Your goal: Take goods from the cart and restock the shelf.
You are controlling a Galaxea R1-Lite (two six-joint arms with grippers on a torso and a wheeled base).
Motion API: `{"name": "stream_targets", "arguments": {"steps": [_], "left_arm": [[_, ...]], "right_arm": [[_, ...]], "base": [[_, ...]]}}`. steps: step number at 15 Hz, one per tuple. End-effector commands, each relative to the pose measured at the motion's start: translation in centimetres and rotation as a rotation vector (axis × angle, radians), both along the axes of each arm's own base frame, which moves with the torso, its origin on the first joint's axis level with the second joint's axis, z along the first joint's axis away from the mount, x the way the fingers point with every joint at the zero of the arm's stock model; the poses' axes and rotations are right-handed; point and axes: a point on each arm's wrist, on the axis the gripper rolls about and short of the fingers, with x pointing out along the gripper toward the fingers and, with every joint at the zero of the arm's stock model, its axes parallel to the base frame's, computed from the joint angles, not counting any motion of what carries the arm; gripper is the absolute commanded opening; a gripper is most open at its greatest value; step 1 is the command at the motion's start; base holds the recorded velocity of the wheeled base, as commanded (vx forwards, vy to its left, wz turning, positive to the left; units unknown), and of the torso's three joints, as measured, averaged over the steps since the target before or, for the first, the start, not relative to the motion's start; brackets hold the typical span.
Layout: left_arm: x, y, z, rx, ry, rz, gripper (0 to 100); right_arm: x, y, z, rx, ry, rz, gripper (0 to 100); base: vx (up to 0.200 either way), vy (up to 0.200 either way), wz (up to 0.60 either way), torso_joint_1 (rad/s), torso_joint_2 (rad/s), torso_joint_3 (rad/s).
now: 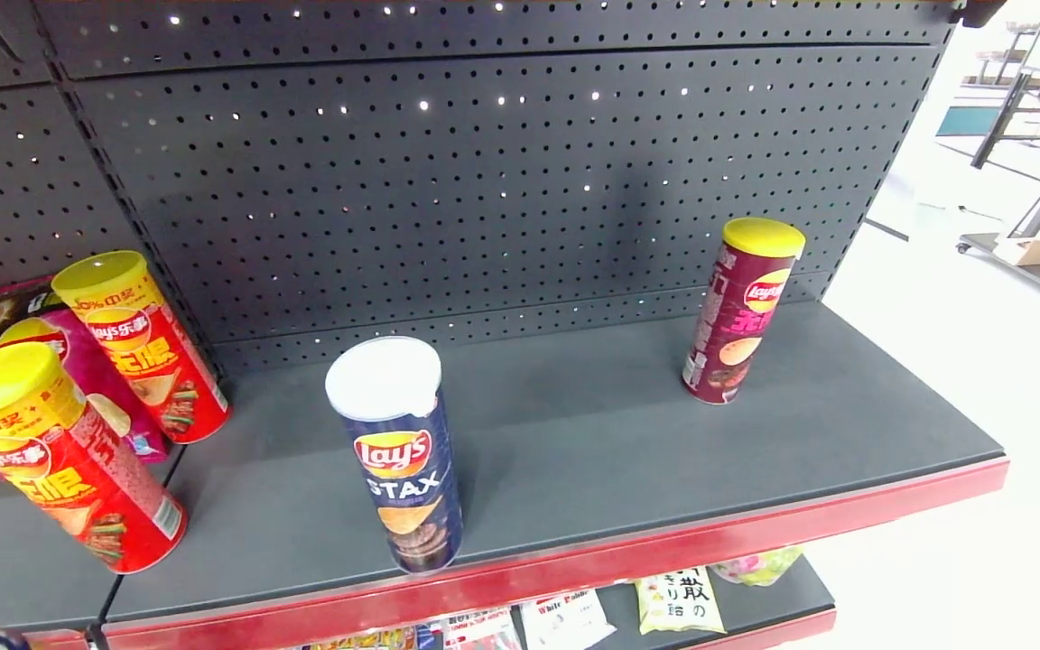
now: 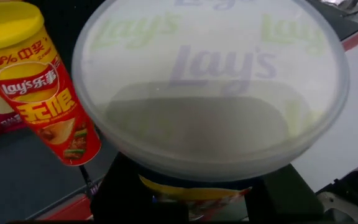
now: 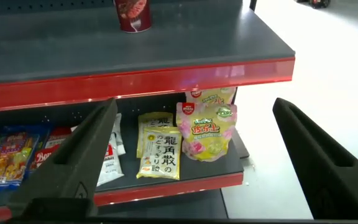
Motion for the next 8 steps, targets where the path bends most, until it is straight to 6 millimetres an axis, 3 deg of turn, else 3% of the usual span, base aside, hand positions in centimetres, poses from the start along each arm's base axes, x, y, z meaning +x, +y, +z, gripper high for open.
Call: {"name": "stream_targets", "arguments": {"steps": [1,4,8], "left_arm": [[3.7,-1.1,0.7,0.022,0.098,-0.034,0],[6.5,-2.0,1.7,0.017,0.095,-0.077,0],[8.9,-2.7,1.9,0.021,0.128,-0.113,0]], "right_arm": [[0.0,0.0,0.0,0.012,0.001,-0.002,100],[0.0,0.0,0.0,0.007,0.001,-0.001,100],[0.0,0.0,0.0,0.007,0.001,-0.001,100]], "base": [[0.000,0.000,0.00,0.000,0.00,0.000],[0.000,0.000,0.00,0.000,0.00,0.000],[0.000,0.000,0.00,0.000,0.00,0.000]]}}
